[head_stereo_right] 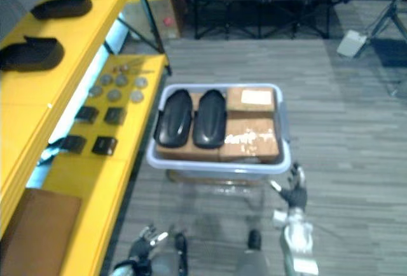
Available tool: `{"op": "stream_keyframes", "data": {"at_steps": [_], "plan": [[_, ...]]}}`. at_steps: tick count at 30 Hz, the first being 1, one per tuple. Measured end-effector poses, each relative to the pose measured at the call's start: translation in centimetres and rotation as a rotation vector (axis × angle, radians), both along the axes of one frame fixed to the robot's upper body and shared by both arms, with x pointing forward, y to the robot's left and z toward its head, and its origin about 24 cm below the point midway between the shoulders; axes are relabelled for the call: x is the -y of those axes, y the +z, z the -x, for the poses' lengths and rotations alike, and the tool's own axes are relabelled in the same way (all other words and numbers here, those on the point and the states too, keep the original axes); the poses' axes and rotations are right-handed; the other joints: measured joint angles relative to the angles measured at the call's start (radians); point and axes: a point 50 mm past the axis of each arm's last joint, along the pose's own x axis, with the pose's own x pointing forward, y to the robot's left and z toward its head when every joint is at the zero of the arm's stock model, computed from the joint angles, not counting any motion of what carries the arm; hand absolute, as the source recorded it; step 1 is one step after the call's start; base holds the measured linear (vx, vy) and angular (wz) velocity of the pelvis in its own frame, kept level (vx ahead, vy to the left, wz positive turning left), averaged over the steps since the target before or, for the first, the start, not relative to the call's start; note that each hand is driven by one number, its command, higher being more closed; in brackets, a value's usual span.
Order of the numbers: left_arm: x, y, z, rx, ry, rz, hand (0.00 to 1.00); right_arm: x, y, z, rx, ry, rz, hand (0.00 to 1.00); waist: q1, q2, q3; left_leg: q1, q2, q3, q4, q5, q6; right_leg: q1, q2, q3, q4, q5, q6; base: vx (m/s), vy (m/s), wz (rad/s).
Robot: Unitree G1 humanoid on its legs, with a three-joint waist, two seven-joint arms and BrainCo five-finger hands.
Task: Walk over and take plastic housings, then place them on the shelf
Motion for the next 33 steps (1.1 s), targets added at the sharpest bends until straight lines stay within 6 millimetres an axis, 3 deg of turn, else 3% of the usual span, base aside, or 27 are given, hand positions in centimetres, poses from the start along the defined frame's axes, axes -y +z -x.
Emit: {"op": "stream_keyframes", "data": {"at_steps": [2,4,5,9,11,14,23,33], "plan": [[0.3,0.4,-1.2,0.037,-0.015,-0.003,0.0,1.4,5.1,-4.0,0.101,-0.024,0.034,0.0,0.008,0.025,0.044,-0.043,-0.012,-0.025,0.013,0.007,0.007,-0.005,-0.005,-0.027,-0.029,0.029,0.001,0.05,0.042,0.26],[0.7,0.7,-2.0,0.06,-0.016,0.011,0.0,2.6,7.9,-5.9,0.128,-0.058,0.054,0.0,0.012,0.035,0.072,-0.072,-0.019,-0.051,0.013,0.015,0.009,-0.013,-0.008,-0.053,-0.037,0.036,0.001,0.0,0.021,0.4],[1.1,0.9,-2.5,0.077,-0.018,0.034,0.0,3.6,9.9,-7.0,0.128,-0.098,0.059,0.0,0.03,0.041,0.077,-0.11,-0.02,-0.07,0.013,0.022,0.009,-0.039,-0.007,-0.074,-0.036,0.038,0.001,0.0,0.012,0.41],[1.7,1.6,-3.8,0.141,-0.05,0.05,0.0,5.4,13.5,-8.8,0.105,-0.184,0.06,0.0,0.081,0.059,0.111,-0.159,-0.03,-0.118,0.026,0.025,0.01,-0.06,-0.01,-0.112,-0.027,0.045,-0.001,0.01,0.013,0.25],[1.9,1.6,-3.9,0.15,-0.057,0.054,0.0,5.2,15.0,-9.6,0.096,-0.179,0.074,0.0,0.092,0.063,0.114,-0.196,-0.038,-0.145,0.049,0.025,0.011,-0.087,-0.016,-0.13,-0.014,0.045,-0.001,0.0,0.033,0.22],[2.9,2.1,-5.0,0.182,-0.101,0.066,0.0,6.0,17.1,-9.9,0.092,-0.206,0.074,0.0,0.126,0.094,0.142,-0.221,-0.049,-0.171,0.083,0.016,0.024,-0.099,-0.027,-0.139,0.019,0.046,-0.003,-0.03,0.063,0.15],[3.4,2.6,-5.9,0.209,-0.093,0.097,0.0,5.7,18.5,-10.6,0.046,-0.203,0.103,0.0,0.157,0.115,0.16,-0.296,-0.063,-0.196,0.168,-0.018,0.035,-0.13,-0.037,-0.187,0.039,0.051,-0.01,-0.06,0.041,0.06],[3.5,2.6,-6.0,0.207,-0.083,0.119,0.0,6.5,15.3,-10.1,-0.161,-0.311,0.159,0.0,0.159,0.124,0.164,-0.323,-0.049,-0.175,0.192,-0.02,0.034,-0.17,-0.035,-0.186,0.064,0.037,-0.029,-0.05,-0.004,-0.07]]}}
